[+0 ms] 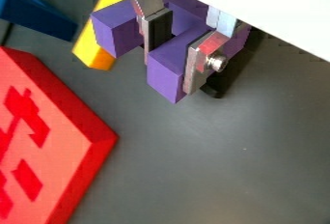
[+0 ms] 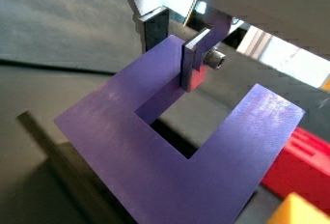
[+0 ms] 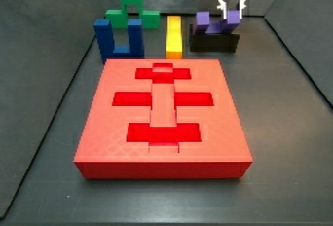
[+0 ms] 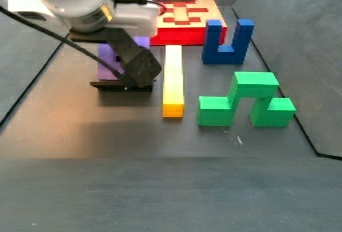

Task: Pick up the purple object. Move up. Place the purple object on the fixture. Regrasp the purple object. Move to above the board. Insert the purple object.
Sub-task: Place the purple object on the fixture, then regrasp the purple object.

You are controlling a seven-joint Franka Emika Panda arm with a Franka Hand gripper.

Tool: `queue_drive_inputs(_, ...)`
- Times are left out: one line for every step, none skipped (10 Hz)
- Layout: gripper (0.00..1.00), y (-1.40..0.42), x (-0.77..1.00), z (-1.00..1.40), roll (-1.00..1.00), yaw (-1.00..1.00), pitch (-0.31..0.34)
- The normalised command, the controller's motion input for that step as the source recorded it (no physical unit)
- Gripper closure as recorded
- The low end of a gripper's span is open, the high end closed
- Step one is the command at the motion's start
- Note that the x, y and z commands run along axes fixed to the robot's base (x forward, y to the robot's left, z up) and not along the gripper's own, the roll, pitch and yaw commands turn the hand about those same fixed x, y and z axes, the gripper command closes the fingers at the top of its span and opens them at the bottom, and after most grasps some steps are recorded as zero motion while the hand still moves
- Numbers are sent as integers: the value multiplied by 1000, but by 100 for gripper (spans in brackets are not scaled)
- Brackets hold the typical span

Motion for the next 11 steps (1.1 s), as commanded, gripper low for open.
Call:
queue_drive_inputs(100,0,317,-140,251,0,103)
queue_drive_inputs(100,0,0,0,0,0,0)
queue_drive_inputs(0,0,0,0,0,0,0)
queue_drive_inputs(0,0,0,0,6,0,0)
queue_drive_inputs(0,-111,3,0,203,0,0)
queue_drive_inputs(0,-49,0,469,460,0,100)
queue_drive_inputs(0,0,109,846,326,0,106)
queue_drive_inputs(0,0,154,860,366,0,166)
queue_drive_inputs(0,-151,163,691,609,0,117)
queue_drive_inputs(0,-266,123,557,843,0,9)
queue_drive_inputs(0,-274,91,274,974,-3,-120)
